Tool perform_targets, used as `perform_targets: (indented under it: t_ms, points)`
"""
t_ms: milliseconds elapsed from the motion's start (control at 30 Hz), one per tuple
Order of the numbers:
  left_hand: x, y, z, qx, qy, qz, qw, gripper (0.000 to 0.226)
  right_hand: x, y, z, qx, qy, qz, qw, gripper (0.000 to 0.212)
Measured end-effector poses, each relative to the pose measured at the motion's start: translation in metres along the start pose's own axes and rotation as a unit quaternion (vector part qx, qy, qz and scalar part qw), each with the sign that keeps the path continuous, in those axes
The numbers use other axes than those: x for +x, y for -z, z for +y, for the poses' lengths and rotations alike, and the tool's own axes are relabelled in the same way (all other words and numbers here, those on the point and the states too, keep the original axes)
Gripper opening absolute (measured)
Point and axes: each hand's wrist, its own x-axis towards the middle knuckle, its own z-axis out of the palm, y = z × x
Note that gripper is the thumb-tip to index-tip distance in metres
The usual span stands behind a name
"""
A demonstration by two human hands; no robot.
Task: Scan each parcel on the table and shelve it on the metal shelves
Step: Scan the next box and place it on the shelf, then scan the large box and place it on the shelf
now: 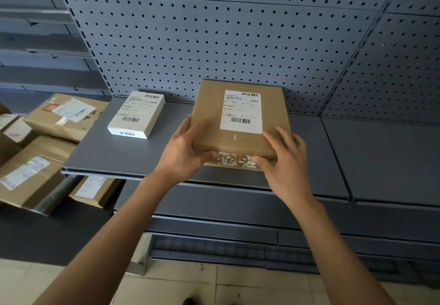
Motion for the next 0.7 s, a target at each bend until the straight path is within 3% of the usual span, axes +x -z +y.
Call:
perform_targets:
  t_ms: [267,567,700]
  points:
    - [-0.016,0.001,0.006,0.08,-0.017,0.035,0.996,0.076,-0.004,0.006,-0.009,-0.055,0.007,-0.02,0.998,0.062]
    - [-0.055,0.028,0.006,0.064,-0.008,0.085,0.994,0.067,-0.009,0.003,-0.047,-0.029,0.142,0.04,0.989,0.048]
    - [-0.083,0.06,-0.015,0.065,0.014,0.115,0.991,0.065,-0.011,-0.02,-0.089,0.025,0.191,0.014,0.981,0.047]
